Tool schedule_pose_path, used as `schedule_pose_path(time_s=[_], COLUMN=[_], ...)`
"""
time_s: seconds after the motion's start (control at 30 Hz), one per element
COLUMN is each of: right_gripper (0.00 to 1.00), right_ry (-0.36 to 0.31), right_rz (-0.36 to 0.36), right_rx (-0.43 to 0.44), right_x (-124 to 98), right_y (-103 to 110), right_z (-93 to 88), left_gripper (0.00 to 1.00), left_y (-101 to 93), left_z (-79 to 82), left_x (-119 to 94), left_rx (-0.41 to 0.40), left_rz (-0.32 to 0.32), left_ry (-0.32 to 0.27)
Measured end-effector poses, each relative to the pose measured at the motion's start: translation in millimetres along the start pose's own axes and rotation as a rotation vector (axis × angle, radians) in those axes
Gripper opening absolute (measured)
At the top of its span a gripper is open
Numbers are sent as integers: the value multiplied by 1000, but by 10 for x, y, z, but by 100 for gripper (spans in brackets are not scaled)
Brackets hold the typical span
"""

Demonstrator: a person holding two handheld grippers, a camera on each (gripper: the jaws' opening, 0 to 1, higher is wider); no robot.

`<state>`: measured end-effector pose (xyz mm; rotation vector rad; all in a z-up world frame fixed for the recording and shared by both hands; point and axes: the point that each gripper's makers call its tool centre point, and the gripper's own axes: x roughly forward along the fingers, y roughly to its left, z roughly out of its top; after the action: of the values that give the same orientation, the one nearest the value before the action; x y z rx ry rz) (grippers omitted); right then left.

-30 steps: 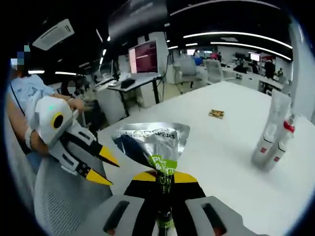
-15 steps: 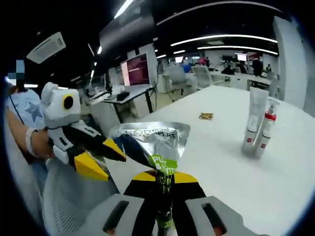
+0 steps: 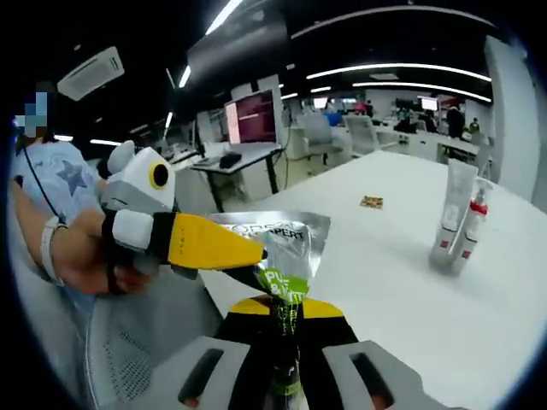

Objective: Arrange the skincare products in the storage area until every visible bottle or jar stands upright without overlapping.

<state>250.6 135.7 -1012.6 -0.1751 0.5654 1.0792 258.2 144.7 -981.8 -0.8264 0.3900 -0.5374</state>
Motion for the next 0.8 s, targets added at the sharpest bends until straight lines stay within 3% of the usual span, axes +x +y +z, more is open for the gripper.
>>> schedule_pose_path(time_s=[0.17,0.33,0.63,0.8], right_gripper=[5,12,26,43], right_ry=[13,26,12,6], right_rz=[-9,12,87,111], right_rx=[-36,-59,16,44], right_x=[53,57,23,-84], right_y=[54,57,-32,-130], right_z=[6,24,133,154], left_gripper=[14,10,6,5], left_y=[6,-4,78,126], left_z=[37,51,119,129], left_x=[-52,-76,-102,-100], left_rx=[-91,-91,-150,-173], left_rz=[-24,-42,-59,-72], left_ry=[-19,-22,-46,-46])
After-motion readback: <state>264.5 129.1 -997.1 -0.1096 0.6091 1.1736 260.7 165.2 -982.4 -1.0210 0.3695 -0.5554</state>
